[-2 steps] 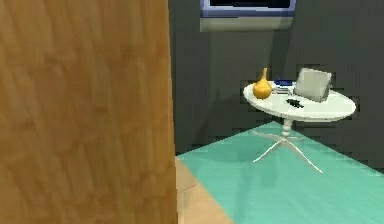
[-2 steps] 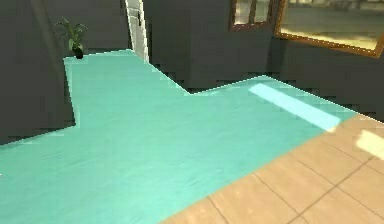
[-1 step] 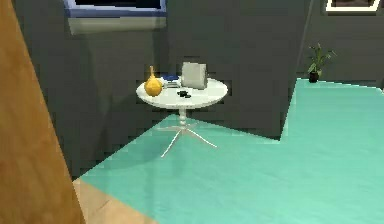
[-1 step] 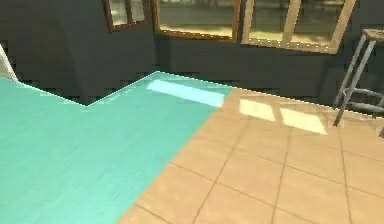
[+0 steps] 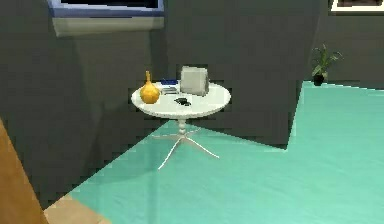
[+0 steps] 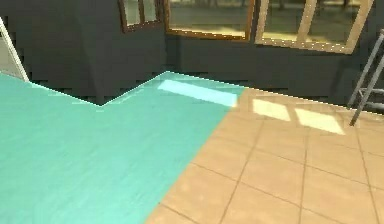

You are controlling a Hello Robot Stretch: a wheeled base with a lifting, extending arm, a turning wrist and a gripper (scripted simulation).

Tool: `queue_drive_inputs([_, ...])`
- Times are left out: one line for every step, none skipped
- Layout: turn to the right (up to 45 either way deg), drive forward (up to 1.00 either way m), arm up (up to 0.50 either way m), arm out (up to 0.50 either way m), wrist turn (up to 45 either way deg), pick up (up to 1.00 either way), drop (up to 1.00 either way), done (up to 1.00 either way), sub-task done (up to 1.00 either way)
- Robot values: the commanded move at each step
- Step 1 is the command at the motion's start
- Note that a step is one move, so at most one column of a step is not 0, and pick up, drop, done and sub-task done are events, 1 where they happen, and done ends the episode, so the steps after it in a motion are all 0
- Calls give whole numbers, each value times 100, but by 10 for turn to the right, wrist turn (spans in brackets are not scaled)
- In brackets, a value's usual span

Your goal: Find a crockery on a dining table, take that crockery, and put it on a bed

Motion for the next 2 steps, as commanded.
queue_drive_inputs([90,0,0,0,0,0,0,0,0])
queue_drive_inputs([0,50,0,0,0,0,0,0,0])
